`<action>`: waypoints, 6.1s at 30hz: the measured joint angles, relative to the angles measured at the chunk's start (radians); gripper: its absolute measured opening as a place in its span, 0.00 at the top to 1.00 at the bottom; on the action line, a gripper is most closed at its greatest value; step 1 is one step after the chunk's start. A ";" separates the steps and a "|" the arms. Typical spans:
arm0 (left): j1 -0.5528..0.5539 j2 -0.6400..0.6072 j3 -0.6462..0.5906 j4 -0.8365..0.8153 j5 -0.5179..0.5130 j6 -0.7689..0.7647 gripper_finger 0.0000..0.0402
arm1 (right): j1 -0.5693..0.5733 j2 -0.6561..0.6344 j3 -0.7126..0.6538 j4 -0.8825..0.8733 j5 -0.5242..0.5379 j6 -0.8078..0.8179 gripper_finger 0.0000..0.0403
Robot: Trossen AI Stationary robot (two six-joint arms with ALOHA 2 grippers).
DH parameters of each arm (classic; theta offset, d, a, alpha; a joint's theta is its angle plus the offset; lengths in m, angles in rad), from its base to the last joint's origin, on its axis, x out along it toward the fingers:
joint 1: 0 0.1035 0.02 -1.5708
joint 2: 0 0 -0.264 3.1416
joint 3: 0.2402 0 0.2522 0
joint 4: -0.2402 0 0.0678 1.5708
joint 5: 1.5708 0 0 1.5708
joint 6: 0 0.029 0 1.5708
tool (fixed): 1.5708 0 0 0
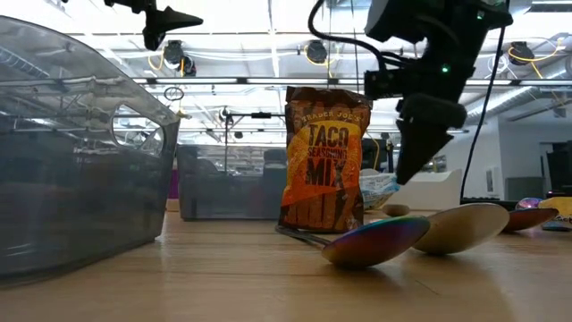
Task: Pick & Place Food Item
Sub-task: Put the white patterned spoon into the white bin
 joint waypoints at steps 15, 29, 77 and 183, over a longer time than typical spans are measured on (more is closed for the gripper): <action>0.000 0.000 0.000 -0.003 -0.035 0.011 0.41 | -0.014 0.090 0.000 0.053 0.024 -0.067 0.40; 0.000 0.000 0.000 -0.038 -0.053 0.009 0.41 | -0.041 0.106 0.000 0.048 0.029 -0.120 0.49; 0.000 0.000 -0.001 -0.048 -0.070 0.050 0.41 | -0.039 -0.064 -0.065 0.052 -0.039 0.070 1.00; -0.077 0.681 0.393 0.088 0.299 0.139 0.76 | -0.375 -0.526 -0.064 0.917 -0.731 0.163 1.00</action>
